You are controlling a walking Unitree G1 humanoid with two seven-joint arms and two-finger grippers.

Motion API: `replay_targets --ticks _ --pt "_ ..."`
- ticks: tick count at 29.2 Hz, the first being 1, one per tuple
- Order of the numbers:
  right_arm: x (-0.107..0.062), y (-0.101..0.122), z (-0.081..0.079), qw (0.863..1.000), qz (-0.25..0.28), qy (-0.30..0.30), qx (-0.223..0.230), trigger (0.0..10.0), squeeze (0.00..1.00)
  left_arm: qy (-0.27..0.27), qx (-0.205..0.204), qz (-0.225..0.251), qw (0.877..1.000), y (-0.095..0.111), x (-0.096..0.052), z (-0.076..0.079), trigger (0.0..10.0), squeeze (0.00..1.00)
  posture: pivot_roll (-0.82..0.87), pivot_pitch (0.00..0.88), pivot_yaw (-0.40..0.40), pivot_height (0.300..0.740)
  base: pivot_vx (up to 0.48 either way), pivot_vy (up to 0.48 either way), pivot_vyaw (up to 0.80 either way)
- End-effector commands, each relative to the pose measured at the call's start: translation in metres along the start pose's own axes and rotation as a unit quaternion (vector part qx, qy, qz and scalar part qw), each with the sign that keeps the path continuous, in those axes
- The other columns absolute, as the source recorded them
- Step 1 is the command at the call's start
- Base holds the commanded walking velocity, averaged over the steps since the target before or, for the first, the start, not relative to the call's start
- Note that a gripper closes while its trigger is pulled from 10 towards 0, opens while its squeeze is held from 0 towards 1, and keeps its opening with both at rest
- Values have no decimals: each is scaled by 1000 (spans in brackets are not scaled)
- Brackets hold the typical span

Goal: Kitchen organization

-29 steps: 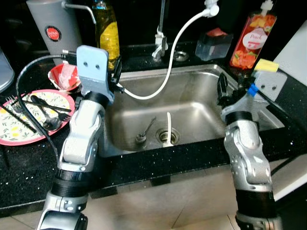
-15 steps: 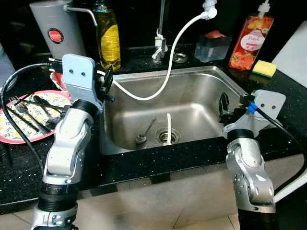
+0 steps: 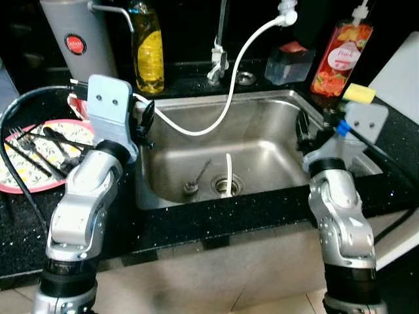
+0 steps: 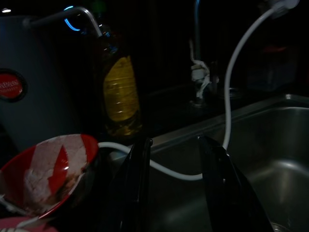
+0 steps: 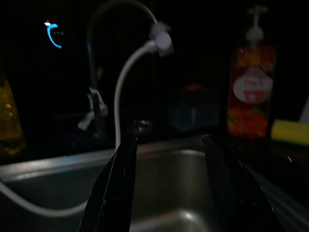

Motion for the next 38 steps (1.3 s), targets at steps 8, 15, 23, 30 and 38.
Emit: replay_targets --ticks 8,15,23,30,38 --pt "9 2 -4 1000 9 9 5 10000 0 -21 17 -5 1000 6 -10 7 10000 0 137 0 -51 740 0 0 0" --pt "8 1 -3 1000 10 3 7 10000 0 4 24 2 1000 7 -6 4 10000 0 124 0 -36 740 0 0 0" --pt "9 1 0 1000 12 -2 4 10000 0 15 30 8 999 9 -4 1 10000 0 119 0 -31 740 0 0 0" --pt "9 2 2 1000 17 -9 7 10000 0 41 50 87 994 28 -2 -6 10000 0 114 0 -28 740 0 0 0" --pt "7 1 3 1000 15 -11 7 10000 0 42 60 81 994 24 0 -6 10000 0 112 0 -28 740 0 0 0"
Point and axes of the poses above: a point about 5 cm out from each wrist's last joint towards the gripper, its own x axis pointing out of the wrist towards the gripper, its own y axis along the axis of the wrist's last joint, z = x × y, the point moved 5 cm from there along x, pointing out of the wrist towards the gripper, and after that the axes turned 6 degrees about -x, right-handed, at the moved point
